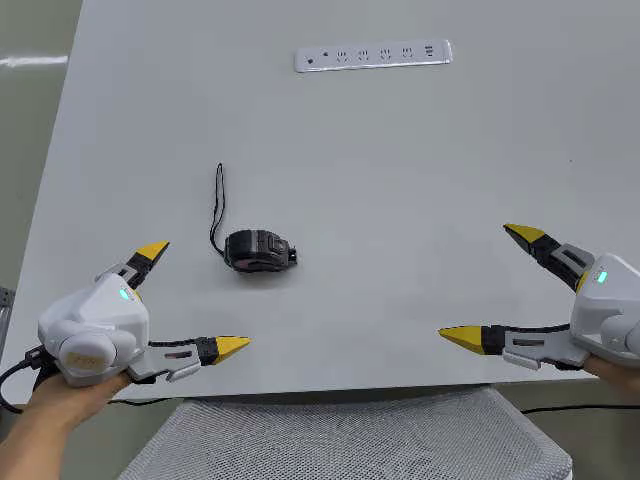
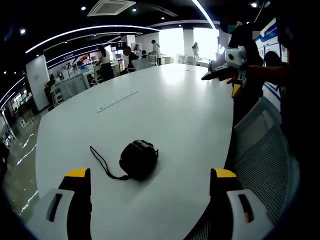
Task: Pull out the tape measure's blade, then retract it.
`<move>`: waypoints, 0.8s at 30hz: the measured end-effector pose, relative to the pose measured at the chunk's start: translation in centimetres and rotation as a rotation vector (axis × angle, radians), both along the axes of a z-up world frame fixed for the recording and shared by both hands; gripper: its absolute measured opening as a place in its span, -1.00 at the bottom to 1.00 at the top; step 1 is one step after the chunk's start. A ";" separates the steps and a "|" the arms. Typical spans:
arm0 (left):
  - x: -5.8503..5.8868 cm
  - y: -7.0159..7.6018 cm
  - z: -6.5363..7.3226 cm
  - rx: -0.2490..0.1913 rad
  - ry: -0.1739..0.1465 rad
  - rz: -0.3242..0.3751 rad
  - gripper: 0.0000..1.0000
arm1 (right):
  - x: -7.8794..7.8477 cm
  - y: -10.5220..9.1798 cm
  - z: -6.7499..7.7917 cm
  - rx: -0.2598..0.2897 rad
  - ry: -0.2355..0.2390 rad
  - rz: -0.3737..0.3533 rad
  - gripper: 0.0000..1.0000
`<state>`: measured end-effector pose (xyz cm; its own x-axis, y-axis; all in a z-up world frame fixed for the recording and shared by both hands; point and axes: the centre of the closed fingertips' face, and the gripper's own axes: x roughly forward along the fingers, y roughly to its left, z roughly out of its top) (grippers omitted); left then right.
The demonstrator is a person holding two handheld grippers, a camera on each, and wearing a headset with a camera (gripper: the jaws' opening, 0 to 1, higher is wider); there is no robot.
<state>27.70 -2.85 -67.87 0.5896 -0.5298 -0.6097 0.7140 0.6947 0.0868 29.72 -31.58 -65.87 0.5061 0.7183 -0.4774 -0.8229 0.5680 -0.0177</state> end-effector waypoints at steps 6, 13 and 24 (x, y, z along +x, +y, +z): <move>0.2 0.1 0.0 -0.005 -0.001 0.007 0.98 | 0.0 -0.1 0.0 0.000 0.001 0.001 0.93; 0.3 0.1 0.1 -0.003 -0.004 0.006 0.98 | -0.1 -0.3 -0.1 0.002 0.006 -0.001 0.93; 0.7 0.3 -0.1 0.005 -0.005 -0.002 0.97 | 0.0 -0.2 -0.3 -0.012 0.011 0.021 0.89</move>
<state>28.40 -2.58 -67.93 0.5918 -0.5282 -0.6089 0.7150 0.6928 0.0939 29.77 -31.76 -66.20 0.4853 0.7230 -0.4916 -0.8350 0.5501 -0.0152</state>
